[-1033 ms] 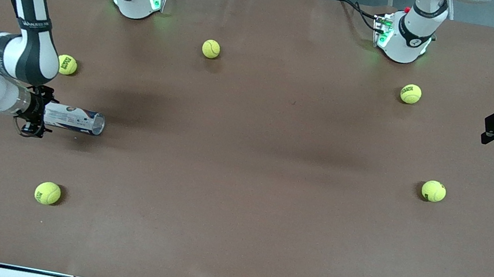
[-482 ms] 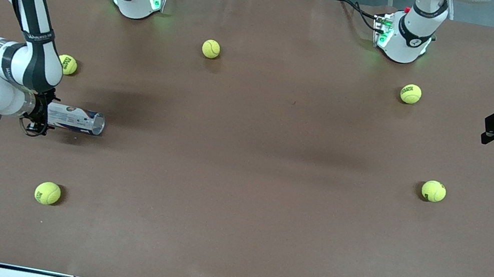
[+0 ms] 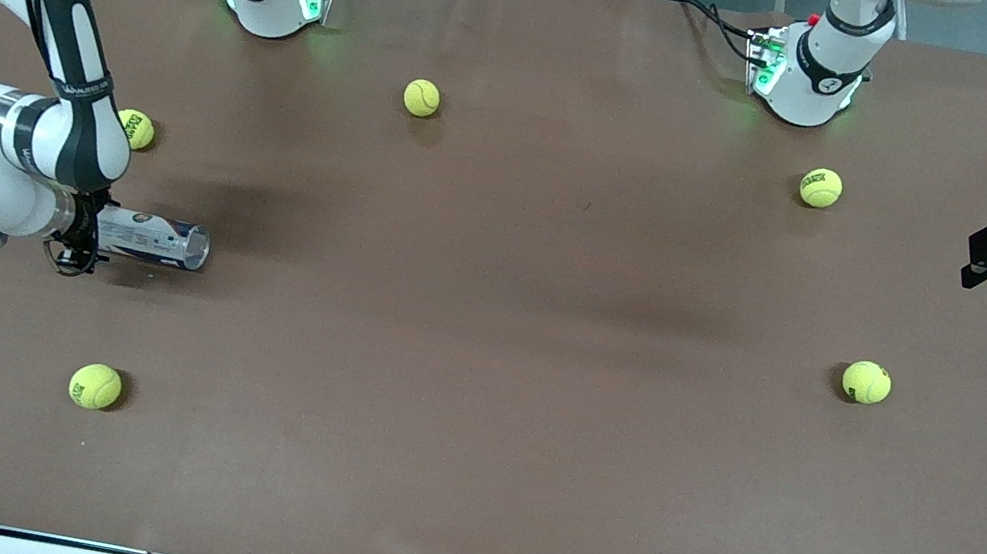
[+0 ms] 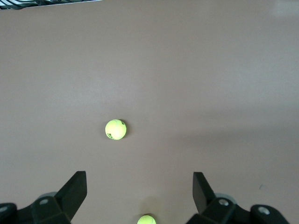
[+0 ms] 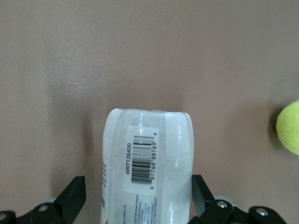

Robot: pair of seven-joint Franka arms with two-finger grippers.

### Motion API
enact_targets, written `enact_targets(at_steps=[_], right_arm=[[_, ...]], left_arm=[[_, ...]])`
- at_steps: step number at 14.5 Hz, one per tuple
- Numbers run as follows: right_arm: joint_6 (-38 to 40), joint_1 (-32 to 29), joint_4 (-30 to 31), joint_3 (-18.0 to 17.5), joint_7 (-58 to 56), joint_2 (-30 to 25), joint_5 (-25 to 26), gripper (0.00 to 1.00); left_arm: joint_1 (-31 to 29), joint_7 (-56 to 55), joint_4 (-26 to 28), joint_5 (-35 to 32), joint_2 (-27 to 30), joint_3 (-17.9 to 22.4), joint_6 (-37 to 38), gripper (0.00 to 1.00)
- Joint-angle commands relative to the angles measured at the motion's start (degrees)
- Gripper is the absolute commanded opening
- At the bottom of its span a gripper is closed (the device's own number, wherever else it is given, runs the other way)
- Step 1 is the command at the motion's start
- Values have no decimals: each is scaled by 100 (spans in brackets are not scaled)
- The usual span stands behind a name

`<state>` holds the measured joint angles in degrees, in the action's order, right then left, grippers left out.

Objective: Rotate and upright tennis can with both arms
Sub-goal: 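Lift and carry the can with the right gripper toward the table middle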

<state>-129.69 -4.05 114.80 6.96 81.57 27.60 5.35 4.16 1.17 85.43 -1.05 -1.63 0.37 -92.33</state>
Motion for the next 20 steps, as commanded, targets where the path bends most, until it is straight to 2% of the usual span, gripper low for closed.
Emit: enact_targets(at_steps=[1, 4, 8, 11, 14, 18, 20], right_arm=[[-179, -70, 130, -63, -18, -27, 72, 96], [-206, -43, 191, -72, -36, -27, 72, 82], [13, 18, 175, -107, -45, -71, 63, 71], [426, 80, 26, -160, -53, -220, 37, 70], [1225, 62, -422, -405, -45, -325, -95, 69], [2612, 150, -1379, -757, 43, -387, -674, 69], [3036, 386, -1731, -836, 252, -396, -894, 69]], left_arm=[[-20, 130, 0, 0, 83, 7, 75, 100], [-20, 130, 0, 0, 83, 7, 75, 100], [-20, 130, -9, 0, 83, 7, 75, 100], [-20, 130, 0, 0, 92, 7, 75, 100], [-12, 130, 0, 0, 83, 7, 75, 100], [-12, 130, -9, 8, 75, 7, 75, 100], [-20, 130, -9, 8, 75, 7, 75, 100]])
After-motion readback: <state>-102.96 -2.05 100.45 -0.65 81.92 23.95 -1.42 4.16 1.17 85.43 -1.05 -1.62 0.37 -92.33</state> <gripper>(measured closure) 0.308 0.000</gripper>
